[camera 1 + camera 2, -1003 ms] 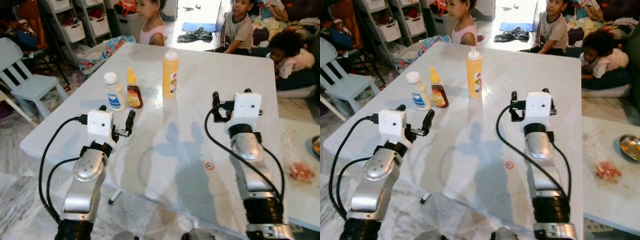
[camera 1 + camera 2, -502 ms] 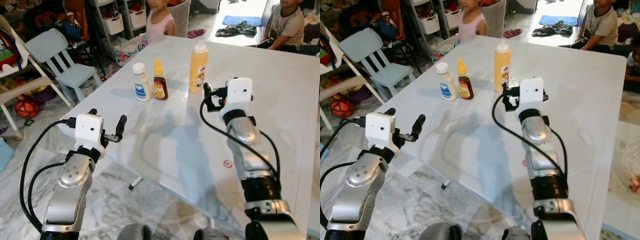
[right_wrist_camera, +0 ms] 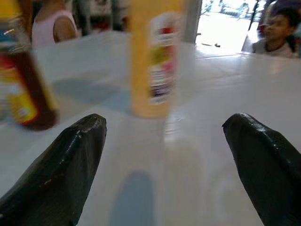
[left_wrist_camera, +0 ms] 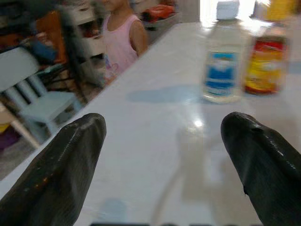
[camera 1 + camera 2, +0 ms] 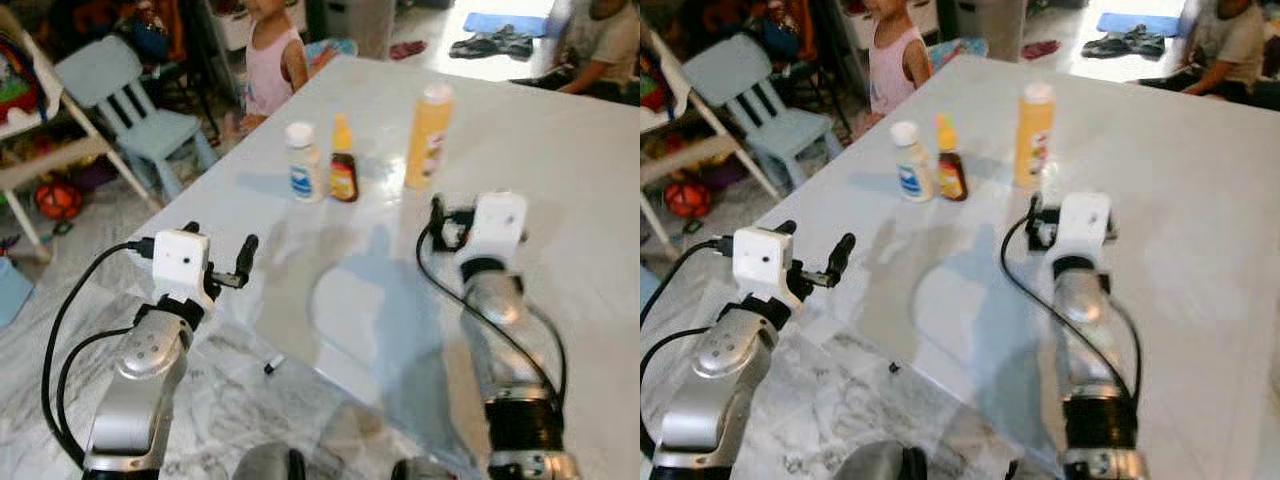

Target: Restocking fridge

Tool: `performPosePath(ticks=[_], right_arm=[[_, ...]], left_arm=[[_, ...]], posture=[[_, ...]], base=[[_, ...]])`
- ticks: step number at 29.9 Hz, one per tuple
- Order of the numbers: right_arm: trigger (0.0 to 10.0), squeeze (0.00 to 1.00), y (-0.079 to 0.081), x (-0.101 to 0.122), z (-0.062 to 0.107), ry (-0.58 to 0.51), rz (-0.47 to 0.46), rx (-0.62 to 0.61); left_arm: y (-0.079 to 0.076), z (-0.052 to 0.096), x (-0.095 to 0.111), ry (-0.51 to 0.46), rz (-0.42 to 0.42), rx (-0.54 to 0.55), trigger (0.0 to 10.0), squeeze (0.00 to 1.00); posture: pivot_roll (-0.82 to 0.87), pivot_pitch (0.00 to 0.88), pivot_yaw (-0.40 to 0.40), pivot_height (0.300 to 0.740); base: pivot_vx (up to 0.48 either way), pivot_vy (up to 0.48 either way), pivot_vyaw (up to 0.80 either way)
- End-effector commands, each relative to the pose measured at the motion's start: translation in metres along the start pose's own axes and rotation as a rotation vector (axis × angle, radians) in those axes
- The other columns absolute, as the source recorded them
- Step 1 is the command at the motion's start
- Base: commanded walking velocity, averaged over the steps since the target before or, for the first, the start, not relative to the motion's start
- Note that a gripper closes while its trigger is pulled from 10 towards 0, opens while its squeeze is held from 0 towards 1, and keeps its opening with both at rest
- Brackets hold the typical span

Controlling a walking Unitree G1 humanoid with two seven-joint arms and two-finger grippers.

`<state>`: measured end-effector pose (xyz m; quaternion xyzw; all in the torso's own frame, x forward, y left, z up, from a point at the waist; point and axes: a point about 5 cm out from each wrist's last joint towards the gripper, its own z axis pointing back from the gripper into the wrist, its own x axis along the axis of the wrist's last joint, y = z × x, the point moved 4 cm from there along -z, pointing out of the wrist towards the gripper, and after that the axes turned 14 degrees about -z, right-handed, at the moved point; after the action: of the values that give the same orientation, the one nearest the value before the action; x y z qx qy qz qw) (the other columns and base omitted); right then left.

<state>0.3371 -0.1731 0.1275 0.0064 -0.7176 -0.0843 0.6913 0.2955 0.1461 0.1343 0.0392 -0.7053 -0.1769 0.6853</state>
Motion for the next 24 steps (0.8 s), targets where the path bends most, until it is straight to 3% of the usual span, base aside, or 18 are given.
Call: performPosePath(ticks=[1,5,13,18,24], right_arm=[[10.0,0.00,0.004,0.012,0.005,-0.036,0.007,-0.010],[10.0,0.00,-0.003,0.007,0.010,-0.007,0.029,-0.053],[10.0,0.00,-0.020,-0.002,0.016,0.041,0.078,-0.080],[10.0,0.00,-0.006,0.001,0.014,0.041,0.075,-0.002],[10.0,0.00,0.000,0.003,0.009,0.023,0.062,-0.002]], left_arm=[[0.000,0.001,-0.001,0.005,0.015,0.032,10.0,0.00],[-0.009,0.002,-0.004,0.003,0.005,0.034,10.0,0.00],[-0.014,0.003,-0.012,0.010,0.059,0.095,10.0,0.00],[-0.007,-0.001,-0.011,-0.015,0.111,0.152,10.0,0.00],[-0.011,-0.003,-0.008,-0.043,0.092,0.129,10.0,0.00]], posture=[[0.06,0.032,0.004,0.740],[0.03,0.010,-0.034,0.740],[0.02,0.000,-0.112,0.740],[0.02,0.000,-0.144,0.740],[0.02,0.000,-0.114,0.740]], base=[[0.000,0.000,0.00],[0.000,0.000,0.00],[0.000,0.000,-0.76],[0.000,0.000,-0.10],[0.384,0.000,0.00]])
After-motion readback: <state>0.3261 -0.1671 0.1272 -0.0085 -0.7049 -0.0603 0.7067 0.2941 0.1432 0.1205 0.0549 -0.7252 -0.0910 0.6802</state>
